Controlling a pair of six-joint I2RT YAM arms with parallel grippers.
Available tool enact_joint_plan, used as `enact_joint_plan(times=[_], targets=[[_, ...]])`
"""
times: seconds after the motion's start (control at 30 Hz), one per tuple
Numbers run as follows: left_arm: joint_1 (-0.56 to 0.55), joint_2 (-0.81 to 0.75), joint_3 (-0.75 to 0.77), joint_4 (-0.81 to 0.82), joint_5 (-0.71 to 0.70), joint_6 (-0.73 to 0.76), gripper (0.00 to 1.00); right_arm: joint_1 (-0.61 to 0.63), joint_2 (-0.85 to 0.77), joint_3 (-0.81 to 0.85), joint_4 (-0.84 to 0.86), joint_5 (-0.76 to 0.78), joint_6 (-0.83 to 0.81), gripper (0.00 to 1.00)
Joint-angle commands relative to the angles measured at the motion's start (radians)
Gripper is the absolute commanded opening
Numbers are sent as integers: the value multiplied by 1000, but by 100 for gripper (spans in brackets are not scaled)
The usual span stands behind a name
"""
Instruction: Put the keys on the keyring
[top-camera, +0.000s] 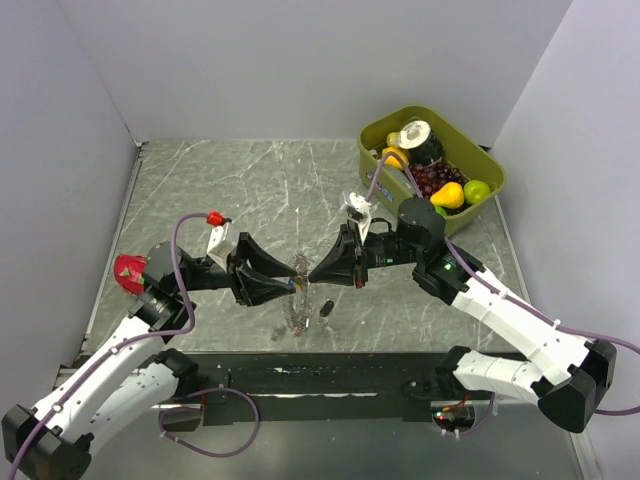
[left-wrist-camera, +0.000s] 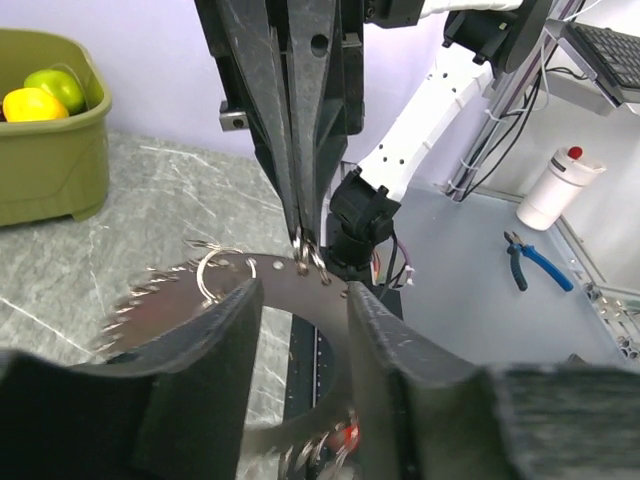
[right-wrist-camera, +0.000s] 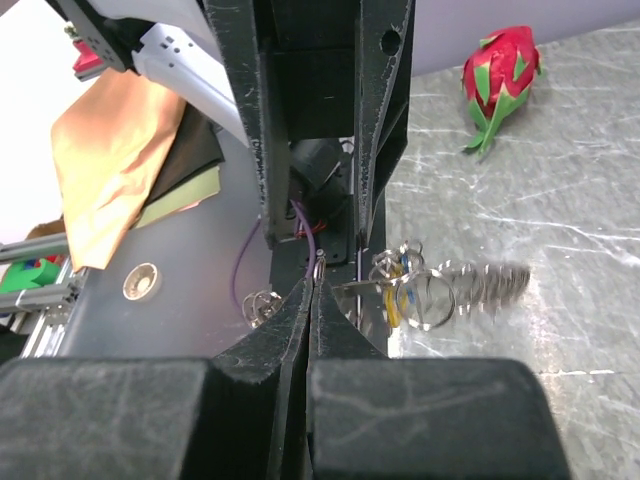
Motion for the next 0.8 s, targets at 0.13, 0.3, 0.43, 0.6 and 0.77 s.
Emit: enact_joint_plan(times=[0.13, 0.3, 0.43, 0.6, 0.77], targets=[[-23, 39, 73, 9, -42, 33, 32, -2, -9, 1, 97, -37, 35, 0], [-39, 79, 96, 4, -30, 33, 30, -2, -17, -3, 86, -22, 31, 0], [-55, 96, 108, -11, -30, 40, 29, -4, -15, -5, 75, -16, 29, 0], [-70, 107, 124, -58, -33, 65, 19, -2, -15, -8, 83, -16, 34, 0], [-82, 121, 135, -97, -37, 99, 1, -2, -14, -6, 84, -17, 37, 0]])
